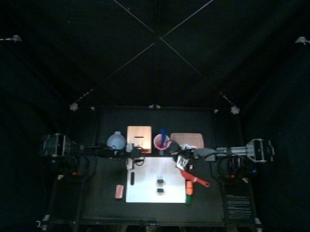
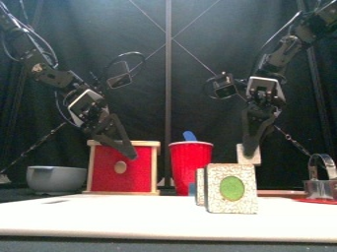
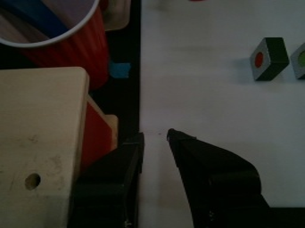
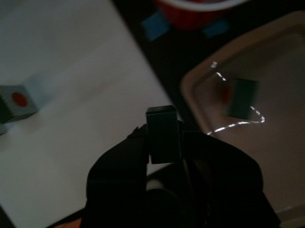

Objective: Place sushi on board then cut the sushi with the knife then place the pieces on the plate
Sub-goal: Place the 4 sushi pieces on the plate

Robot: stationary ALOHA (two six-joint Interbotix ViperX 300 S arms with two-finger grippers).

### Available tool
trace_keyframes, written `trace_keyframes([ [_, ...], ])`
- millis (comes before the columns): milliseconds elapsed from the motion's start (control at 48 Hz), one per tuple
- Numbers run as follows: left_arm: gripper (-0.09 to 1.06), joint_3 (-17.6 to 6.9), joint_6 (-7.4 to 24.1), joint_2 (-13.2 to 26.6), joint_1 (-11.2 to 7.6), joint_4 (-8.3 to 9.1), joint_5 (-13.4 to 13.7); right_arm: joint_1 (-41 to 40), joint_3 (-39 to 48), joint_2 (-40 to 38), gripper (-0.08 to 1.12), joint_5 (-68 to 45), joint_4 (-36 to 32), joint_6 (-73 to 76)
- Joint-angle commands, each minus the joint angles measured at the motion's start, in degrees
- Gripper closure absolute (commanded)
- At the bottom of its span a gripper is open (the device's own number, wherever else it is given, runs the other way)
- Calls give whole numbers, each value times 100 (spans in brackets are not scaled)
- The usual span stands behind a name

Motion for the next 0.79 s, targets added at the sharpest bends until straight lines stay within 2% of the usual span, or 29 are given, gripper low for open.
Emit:
trace_keyframes([
  [21,26,-123,0,-26,-9,-9,-26,-527,114,-369,53,9,-70,-62],
  [208,26,-141,0,-26,-9,-9,-26,-1107,387,-290,53,-62,-176,-158],
  [604,26,-158,-9,-26,-9,-9,-26,-1169,633,237,53,-1002,-211,-141],
  [688,26,-158,-18,-26,-9,-9,-35,-1178,633,439,47,-1046,-202,-123],
  [792,26,-158,-26,-9,-9,-9,-26,-1169,598,615,35,-1107,-193,-123],
])
